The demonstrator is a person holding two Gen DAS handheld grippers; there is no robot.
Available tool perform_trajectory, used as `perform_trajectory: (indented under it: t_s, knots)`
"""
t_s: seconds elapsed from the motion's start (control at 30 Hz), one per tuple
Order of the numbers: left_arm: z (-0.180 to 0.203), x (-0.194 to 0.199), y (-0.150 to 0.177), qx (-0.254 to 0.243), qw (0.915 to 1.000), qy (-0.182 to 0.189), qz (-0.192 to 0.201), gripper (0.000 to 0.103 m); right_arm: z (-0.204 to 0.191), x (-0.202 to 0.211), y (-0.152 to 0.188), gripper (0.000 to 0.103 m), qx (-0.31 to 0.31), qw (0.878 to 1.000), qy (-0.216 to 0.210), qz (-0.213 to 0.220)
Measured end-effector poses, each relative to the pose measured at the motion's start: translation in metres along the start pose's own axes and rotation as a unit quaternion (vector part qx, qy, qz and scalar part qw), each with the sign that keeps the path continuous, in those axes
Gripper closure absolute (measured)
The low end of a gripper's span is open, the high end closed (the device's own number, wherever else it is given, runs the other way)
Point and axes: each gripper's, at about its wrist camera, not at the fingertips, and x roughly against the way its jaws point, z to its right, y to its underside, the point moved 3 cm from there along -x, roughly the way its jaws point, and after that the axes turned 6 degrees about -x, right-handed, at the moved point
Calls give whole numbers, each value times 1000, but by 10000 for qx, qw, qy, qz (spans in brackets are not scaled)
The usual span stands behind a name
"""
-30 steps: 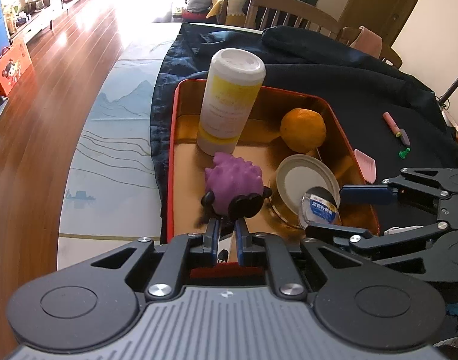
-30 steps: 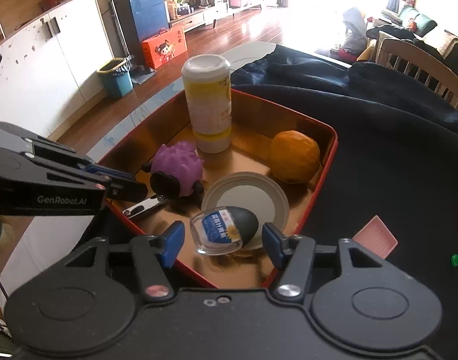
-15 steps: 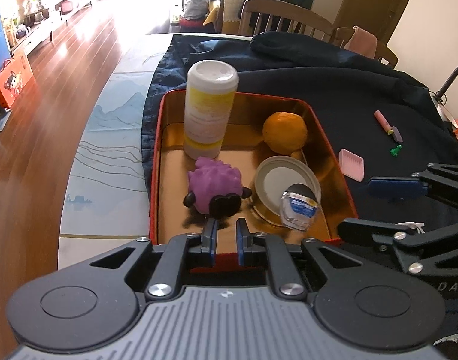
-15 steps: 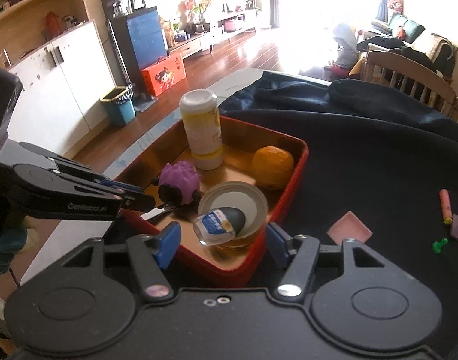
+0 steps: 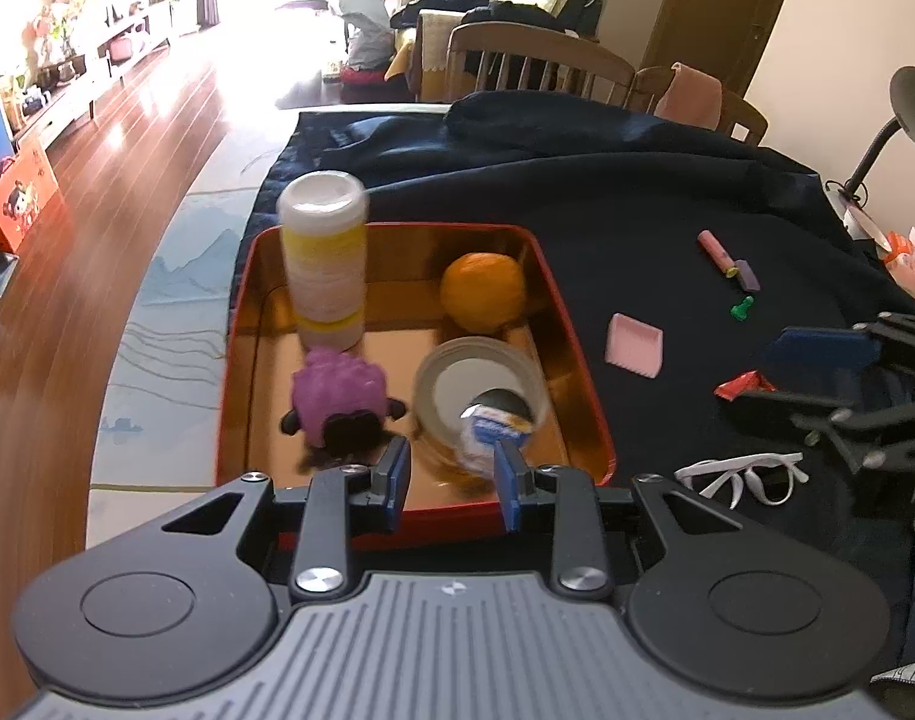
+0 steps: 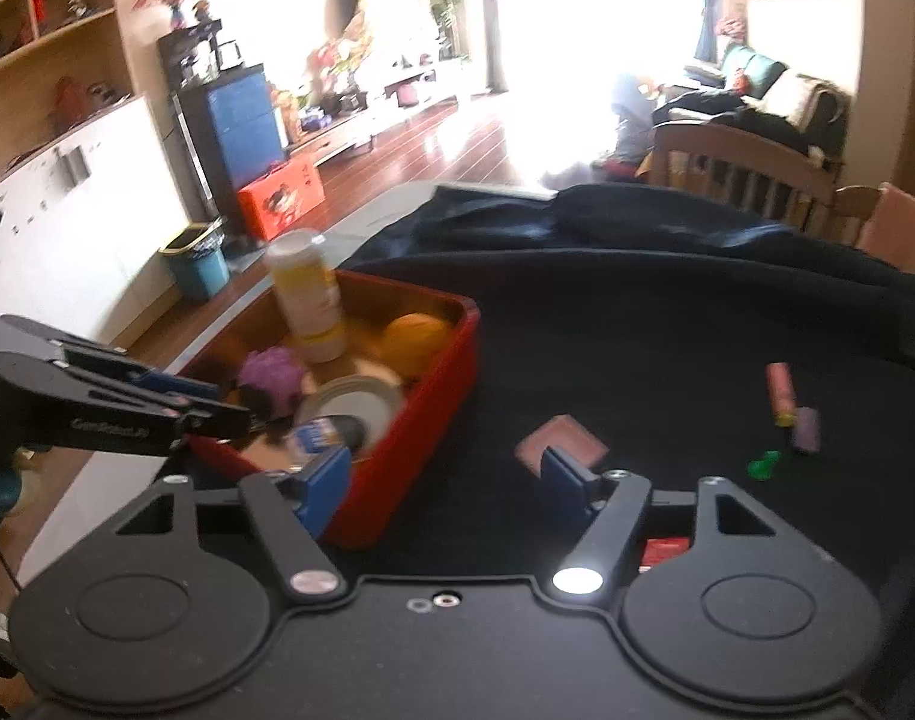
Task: Organize rigid objects
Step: 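Open the right tool to release the glue stick while the left tool releases the white stick in the box, then withdraw both tools from the box back over the cloth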
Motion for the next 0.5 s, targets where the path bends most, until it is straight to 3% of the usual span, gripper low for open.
perform_trajectory:
  t_s: [0.17, 0.23, 0.4, 0.5]
  knots:
    - [23, 0, -5, -46, 10000, -7, 71, 68, 37, 17, 4, 31, -149, 9996, 225, 101]
    - [33, 0, -6, -61, 9999, -11, 120, 48, 52, 22, 7, 31, -218, 9993, 297, 101]
    - [61, -1, -10, -124, 9997, -61, 216, 40, 86, 33, 16, 27, -280, 9985, 464, 79]
    - [76, -3, -13, -177, 9995, -83, 266, 30, 105, 38, 19, 16, -322, 9980, 544, 79]
